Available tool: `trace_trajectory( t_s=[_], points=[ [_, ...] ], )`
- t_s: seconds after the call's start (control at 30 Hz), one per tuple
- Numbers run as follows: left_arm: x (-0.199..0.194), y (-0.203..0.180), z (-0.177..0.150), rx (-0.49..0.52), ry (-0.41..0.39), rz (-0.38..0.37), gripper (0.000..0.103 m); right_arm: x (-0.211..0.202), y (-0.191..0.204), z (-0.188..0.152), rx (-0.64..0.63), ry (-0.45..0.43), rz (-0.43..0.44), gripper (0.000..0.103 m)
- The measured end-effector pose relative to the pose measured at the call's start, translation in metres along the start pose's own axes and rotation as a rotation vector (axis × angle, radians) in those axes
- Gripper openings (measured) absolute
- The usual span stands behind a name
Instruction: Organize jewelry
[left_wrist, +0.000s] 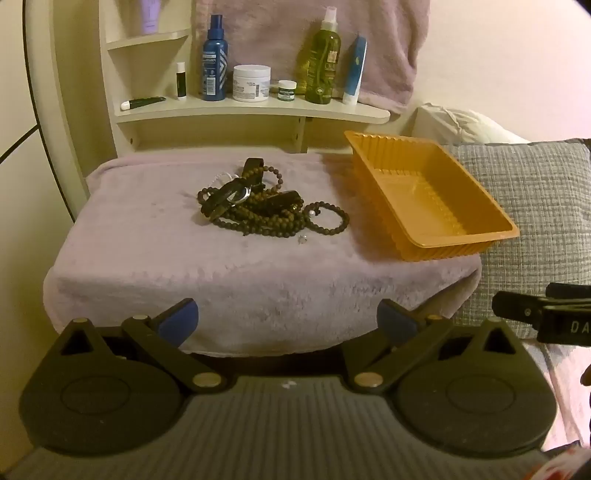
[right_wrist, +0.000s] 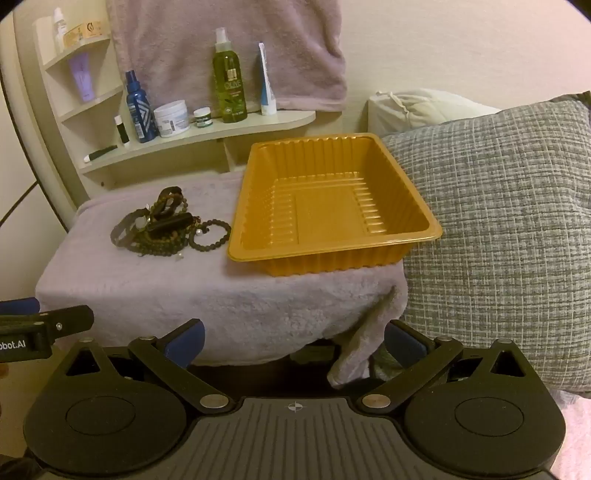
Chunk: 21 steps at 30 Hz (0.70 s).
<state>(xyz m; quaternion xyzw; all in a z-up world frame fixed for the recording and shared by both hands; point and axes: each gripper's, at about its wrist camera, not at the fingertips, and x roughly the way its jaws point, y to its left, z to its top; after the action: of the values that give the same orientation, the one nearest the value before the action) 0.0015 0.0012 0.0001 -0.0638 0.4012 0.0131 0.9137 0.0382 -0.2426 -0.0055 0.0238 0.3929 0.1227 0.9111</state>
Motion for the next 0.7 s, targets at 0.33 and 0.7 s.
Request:
trace_trajectory(
  t_s=[0.33,0.7],
  points=[
    [-0.0038,-0.0002,0.0003,0.009,-0.038,0.005,0.101,-0.0008,0.0015,0.0004,0.006,-0.008,0.002,0.102],
    [-0.0033,0.0007,0.0001,0.008,-0.04,0.002,0.101,-0.0014,0.0016,-0.0016,0.009,-0.013,0.0,0.103]
  ],
)
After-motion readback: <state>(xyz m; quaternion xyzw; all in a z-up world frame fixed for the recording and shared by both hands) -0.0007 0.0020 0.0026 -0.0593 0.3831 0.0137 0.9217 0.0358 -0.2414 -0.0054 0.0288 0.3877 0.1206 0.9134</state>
